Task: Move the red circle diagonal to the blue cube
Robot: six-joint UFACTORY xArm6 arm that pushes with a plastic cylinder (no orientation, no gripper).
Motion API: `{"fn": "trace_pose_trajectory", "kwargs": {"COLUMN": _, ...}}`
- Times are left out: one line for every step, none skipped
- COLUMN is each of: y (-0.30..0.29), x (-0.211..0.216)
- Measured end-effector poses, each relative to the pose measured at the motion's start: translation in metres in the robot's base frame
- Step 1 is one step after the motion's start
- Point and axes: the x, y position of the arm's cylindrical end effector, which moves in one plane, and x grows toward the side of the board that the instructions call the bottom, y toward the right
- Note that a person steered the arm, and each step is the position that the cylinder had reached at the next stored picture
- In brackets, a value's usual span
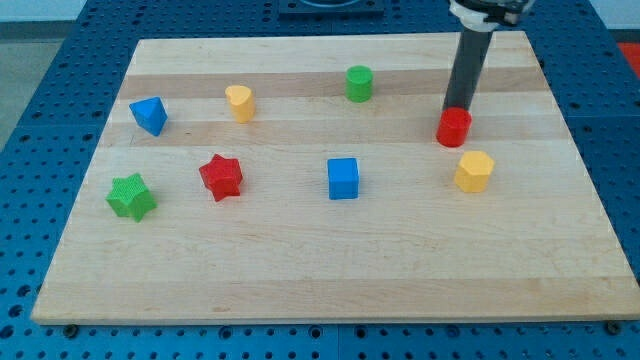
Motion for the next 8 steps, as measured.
{"fn": "trace_pose_trajectory", "kwargs": {"y": 0.011, "x": 0.001}}
{"fn": "trace_pose_trajectory", "kwargs": {"y": 0.018, "x": 0.019}}
{"fn": "trace_pose_trajectory", "kwargs": {"y": 0.054, "x": 0.029}}
{"fn": "trace_pose_trajectory", "kwargs": {"y": 0.044, "x": 0.052}}
{"fn": "trace_pose_trajectory", "kwargs": {"y": -0.006, "x": 0.045}}
{"fn": "trace_pose_trajectory", "kwargs": {"y": -0.050, "x": 0.004}}
{"fn": "trace_pose_trajectory", "kwargs": {"y": -0.060, "x": -0.021}}
{"fn": "trace_pose_trajectory", "kwargs": {"y": -0.056, "x": 0.000}}
